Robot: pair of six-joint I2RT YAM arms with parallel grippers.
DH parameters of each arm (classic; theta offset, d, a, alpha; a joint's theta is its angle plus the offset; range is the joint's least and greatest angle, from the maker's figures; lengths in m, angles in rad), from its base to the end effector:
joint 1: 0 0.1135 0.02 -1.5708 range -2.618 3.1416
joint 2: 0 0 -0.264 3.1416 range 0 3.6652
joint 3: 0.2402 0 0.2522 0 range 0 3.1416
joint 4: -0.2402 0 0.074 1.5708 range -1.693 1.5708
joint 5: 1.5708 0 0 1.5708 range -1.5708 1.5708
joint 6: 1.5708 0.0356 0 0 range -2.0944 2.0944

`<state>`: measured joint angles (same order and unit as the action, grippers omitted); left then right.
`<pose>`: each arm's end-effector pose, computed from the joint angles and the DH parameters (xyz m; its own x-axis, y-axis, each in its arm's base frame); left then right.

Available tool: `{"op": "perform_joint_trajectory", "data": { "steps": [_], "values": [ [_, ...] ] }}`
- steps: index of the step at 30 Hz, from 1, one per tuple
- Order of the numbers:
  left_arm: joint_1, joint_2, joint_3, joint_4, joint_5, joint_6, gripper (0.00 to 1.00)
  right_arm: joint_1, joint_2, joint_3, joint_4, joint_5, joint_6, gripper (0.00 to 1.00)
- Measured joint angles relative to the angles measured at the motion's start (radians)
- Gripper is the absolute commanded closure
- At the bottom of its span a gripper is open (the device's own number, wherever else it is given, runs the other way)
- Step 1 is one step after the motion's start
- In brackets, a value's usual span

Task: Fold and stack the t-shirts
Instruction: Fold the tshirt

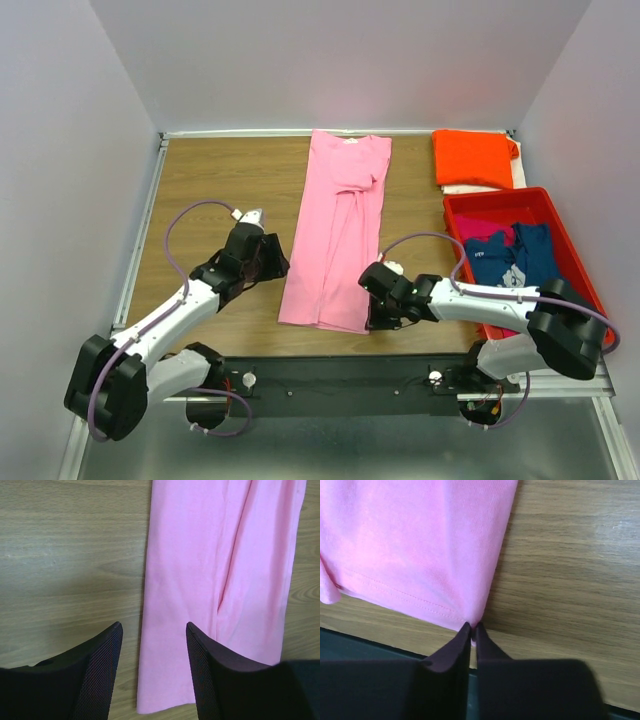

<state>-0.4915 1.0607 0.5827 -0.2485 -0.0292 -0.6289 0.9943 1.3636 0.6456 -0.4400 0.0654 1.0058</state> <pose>0.1928 -0.1020 0.2117 -0.7398 -0.2709 -0.6159 0.0214 0.9054 -0.4240 0.1293 0.1946 0.1556 -0.9618 0.0668 -0.2654 -0.0185 0.9516 0.3068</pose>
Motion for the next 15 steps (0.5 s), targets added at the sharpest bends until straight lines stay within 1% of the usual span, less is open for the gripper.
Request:
{"op": "perform_joint_trajectory", "data": {
  "steps": [6,12,15],
  "values": [
    [-0.06,-0.002,-0.02,-0.003,-0.025,-0.031,0.39,0.001,-0.026,-0.013,-0.016,0.029,0.037,0.97],
    [-0.112,-0.04,-0.054,-0.01,-0.037,-0.075,0.41,0.001,-0.09,-0.021,-0.09,0.097,0.082,0.96],
    [-0.156,-0.048,-0.068,-0.016,-0.038,-0.095,0.42,0.001,-0.098,-0.021,-0.123,0.13,0.1,0.96]
  ]
}}
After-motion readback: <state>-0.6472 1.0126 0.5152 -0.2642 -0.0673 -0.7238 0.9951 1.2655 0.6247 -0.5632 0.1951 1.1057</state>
